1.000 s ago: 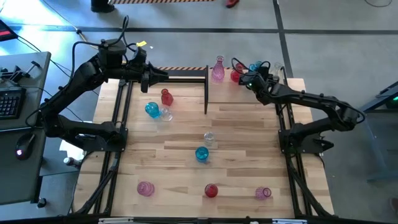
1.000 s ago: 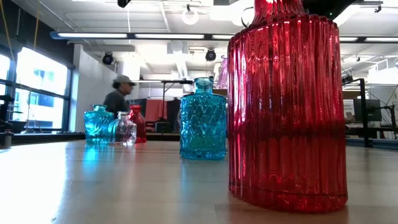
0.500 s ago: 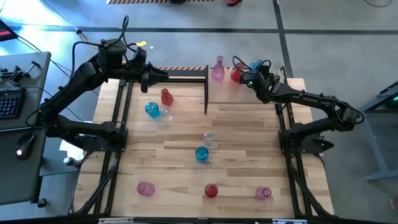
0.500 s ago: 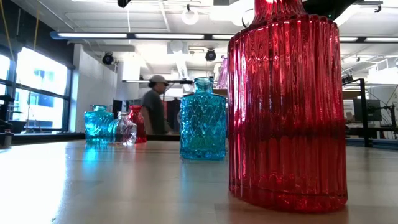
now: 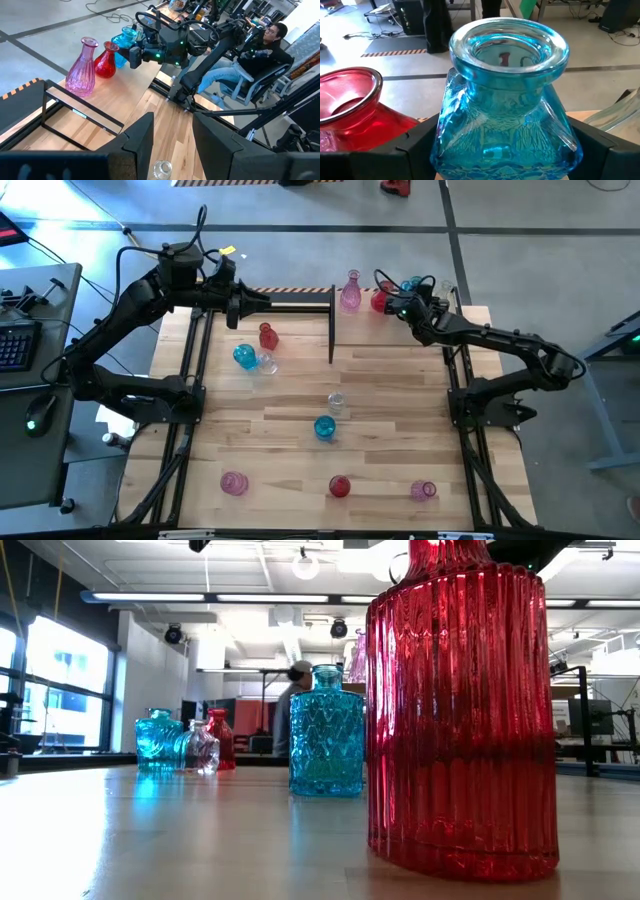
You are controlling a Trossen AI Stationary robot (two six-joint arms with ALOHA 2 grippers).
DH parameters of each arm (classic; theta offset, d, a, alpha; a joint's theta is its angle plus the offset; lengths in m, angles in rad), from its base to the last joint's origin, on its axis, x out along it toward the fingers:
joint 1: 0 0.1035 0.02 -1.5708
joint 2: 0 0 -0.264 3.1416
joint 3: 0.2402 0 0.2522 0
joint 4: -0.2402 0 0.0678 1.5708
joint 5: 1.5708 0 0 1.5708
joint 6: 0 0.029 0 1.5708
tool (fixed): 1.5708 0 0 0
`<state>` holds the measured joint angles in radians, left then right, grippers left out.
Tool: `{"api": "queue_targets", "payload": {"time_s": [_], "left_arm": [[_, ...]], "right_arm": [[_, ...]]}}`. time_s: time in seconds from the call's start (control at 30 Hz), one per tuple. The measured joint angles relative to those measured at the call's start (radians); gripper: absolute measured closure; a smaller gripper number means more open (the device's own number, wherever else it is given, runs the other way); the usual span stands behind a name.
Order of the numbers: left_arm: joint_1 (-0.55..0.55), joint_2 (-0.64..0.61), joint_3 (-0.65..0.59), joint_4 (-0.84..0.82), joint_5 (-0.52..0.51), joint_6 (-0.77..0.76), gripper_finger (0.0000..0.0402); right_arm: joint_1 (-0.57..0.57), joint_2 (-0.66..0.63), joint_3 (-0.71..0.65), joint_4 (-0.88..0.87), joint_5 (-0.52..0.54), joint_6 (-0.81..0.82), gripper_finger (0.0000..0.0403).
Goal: Sort vases onto shelf
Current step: Put the bottom left blue vase on the shelf
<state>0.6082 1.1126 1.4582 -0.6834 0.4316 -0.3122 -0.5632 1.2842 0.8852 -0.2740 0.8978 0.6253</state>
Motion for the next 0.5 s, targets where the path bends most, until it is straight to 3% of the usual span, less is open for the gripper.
{"api": "queue_targets", "payload": {"time_s": [0.33,0.5], "left_arm": [[0.000,0.000,0.000,0.000,0.000,0.000,0.0275],[0.000,0.000,0.000,0.000,0.000,0.000,0.0275]], "right_arm": [[-0.013,0.000,0.000,-0.005,0.001,0.003,0.0090],[-0.022,0.000,0.000,-0.002,-0.016,0.003,0.0065]]}}
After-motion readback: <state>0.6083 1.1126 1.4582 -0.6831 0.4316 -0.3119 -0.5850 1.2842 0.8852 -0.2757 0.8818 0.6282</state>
